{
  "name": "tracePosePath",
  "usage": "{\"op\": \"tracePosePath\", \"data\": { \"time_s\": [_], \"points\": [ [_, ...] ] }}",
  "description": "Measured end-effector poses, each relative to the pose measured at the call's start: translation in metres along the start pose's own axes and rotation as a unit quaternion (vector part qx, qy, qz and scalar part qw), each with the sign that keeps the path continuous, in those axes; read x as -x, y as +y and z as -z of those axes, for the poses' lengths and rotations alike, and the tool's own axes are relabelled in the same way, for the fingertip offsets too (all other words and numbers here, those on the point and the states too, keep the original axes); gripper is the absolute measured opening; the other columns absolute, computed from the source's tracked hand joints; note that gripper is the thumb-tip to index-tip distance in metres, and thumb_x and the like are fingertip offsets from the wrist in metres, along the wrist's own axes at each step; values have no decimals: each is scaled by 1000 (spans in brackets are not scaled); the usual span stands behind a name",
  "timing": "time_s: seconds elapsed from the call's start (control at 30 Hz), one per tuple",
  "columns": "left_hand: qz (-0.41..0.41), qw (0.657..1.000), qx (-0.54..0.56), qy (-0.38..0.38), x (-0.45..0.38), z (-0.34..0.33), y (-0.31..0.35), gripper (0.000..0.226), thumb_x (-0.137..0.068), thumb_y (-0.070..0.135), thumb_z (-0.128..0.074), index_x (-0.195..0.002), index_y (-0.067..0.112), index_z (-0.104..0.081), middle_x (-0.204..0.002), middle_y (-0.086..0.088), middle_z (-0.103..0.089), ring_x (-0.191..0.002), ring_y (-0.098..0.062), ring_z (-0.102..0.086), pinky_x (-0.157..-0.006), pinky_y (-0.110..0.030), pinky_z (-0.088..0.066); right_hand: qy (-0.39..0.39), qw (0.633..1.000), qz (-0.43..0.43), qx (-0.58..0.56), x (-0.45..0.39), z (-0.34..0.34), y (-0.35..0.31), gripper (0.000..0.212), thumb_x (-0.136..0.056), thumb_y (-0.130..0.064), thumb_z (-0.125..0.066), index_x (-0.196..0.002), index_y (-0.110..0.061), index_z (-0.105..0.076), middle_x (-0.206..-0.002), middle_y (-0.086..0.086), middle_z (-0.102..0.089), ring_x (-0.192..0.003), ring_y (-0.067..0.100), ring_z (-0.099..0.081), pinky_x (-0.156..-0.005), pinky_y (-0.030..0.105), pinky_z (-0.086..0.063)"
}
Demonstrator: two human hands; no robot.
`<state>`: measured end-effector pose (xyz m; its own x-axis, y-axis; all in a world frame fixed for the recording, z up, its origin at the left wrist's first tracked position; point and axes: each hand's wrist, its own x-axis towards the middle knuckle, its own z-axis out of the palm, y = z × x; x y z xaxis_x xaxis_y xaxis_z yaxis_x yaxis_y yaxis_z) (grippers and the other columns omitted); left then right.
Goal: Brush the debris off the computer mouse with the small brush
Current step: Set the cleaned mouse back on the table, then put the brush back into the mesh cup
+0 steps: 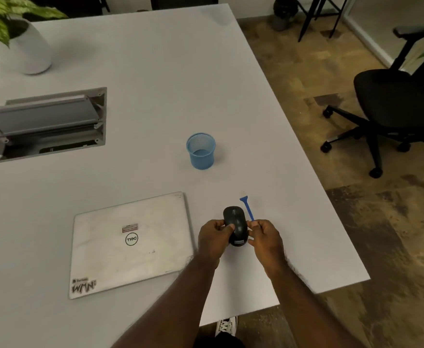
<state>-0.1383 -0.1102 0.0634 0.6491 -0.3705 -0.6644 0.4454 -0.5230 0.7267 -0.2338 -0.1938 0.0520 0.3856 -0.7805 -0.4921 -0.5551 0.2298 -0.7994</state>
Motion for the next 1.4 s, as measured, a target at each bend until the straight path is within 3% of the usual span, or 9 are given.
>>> {"op": "tracePosePath", "data": {
  "time_s": [0.33, 0.67, 0.8, 0.97, 1.03, 1.2, 1.4],
  "points": [
    [10, 999, -45, 23, -20, -10, -17, 24, -83, 23, -68, -105, 13, -66, -95, -4, -72, -88, -21, -68, -84, -40, -58, -8, 999, -8, 49, -26, -8, 22, 19, -97, -25, -46, -85, -35, -58, -97, 4, -70, -90, 26, -68, -83, 49, -57],
    [17, 997, -72, 25, -24, -11, -18, 42, -83, 31, -68, -120, 11, -62, -106, -6, -70, -95, -23, -67, -88, -40, -57, -6, 998, -2, 64, -30, -6, 22, 18, -98, -26, -47, -98, -18, -63, -93, 3, -68, -90, 25, -66, -84, 47, -57],
    [-6, 993, -111, 44, -18, -2, -6, 42, -87, 32, -63, -124, 13, -58, -112, -6, -68, -99, -20, -64, -89, -31, -53, 19, 996, 27, 86, -29, 4, 10, 22, -97, -27, -48, -101, -14, -65, -89, 0, -66, -85, 24, -64, -79, 46, -56],
    [-91, 985, -131, 59, -13, 23, 15, 29, -91, 23, -57, -119, 16, -62, -111, -2, -64, -91, -10, -58, -72, -11, -43, 53, 991, 94, 84, -35, 14, -31, 15, -93, -28, -57, -91, -19, -69, -83, 2, -69, -77, 23, -65, -73, 38, -55],
    [-123, 978, -147, 79, -13, 38, 23, 27, -92, 22, -56, -118, 17, -61, -115, -1, -61, -95, -11, -58, -77, -14, -42, 58, 987, 128, 81, -38, 14, -54, 16, -92, -28, -60, -95, -16, -71, -83, 3, -69, -76, 20, -64, -71, 35, -55],
    [-219, 933, -248, 145, -27, 81, 35, 34, -86, 18, -58, -120, 16, -61, -121, -5, -59, -112, -23, -56, -96, -29, -41, 71, 979, 182, 50, -49, -3, -108, 8, -86, -22, -70, -88, -15, -65, -74, -6, -64, -66, 9, -58, -55, 6, -43],
    [-296, 813, -452, 216, -55, 125, 36, 56, -77, 38, -46, -125, 11, -61, -130, -14, -59, -118, -36, -58, -90, -51, -51, 99, 953, 267, 102, -77, -37, -155, 14, -88, -20, -66, -95, -9, -72, -89, 3, -71, -76, 13, -62, -59, 1, -38]
  ]
}}
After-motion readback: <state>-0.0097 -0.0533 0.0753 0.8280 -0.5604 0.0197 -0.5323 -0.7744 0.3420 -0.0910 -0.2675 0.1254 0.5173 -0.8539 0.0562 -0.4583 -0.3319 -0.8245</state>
